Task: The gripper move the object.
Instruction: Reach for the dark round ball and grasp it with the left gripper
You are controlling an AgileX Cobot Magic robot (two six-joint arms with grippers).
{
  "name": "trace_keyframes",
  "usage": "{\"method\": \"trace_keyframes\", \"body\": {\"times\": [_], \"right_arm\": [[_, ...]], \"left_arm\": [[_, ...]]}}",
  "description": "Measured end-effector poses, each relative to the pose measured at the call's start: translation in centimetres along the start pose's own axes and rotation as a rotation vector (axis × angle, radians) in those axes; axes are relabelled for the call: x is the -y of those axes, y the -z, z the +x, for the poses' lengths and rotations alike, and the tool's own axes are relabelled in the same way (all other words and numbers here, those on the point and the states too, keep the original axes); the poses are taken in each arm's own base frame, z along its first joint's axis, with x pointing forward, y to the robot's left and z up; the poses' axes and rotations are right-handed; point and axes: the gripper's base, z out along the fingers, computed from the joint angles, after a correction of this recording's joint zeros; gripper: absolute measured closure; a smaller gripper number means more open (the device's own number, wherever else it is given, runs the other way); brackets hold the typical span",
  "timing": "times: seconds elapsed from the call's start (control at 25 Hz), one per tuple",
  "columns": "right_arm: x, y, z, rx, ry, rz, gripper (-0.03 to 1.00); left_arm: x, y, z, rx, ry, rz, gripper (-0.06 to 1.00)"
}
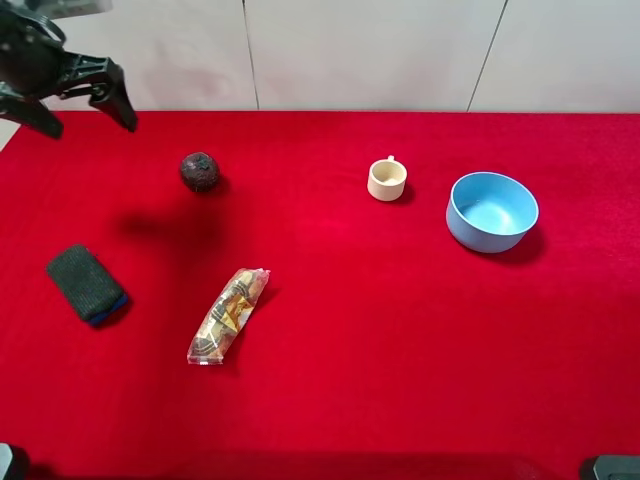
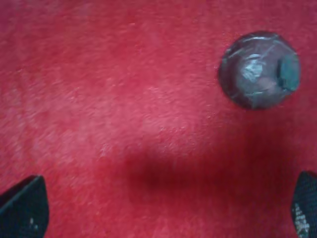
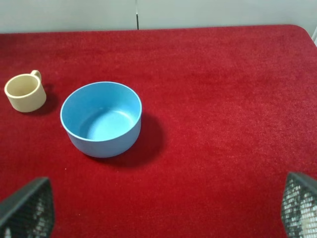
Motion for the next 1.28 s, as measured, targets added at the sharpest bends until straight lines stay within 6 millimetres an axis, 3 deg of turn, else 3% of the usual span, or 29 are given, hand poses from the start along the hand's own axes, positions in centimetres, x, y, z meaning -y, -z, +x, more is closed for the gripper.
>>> {"method": "trace_keyframes", "body": {"times": [0.32, 0.52, 1.28], "right_arm": [[0.0, 0.0, 0.0, 0.000, 0.000, 0.000, 0.27], [0.0, 0.0, 0.0, 0.000, 0.000, 0.000, 0.27], [0.0, 0.0, 0.0, 0.000, 0.000, 0.000, 0.27]], "left_arm": [[5.0, -2.2, -0.8, -0.001, -0.170, 0.007, -0.03], [6.7, -3.9, -0.8, -0.003, -0.220, 0.013, -0.03], [6.7, -10.1, -1.5, 0.018, -0.199, 0.000, -0.03]]}}
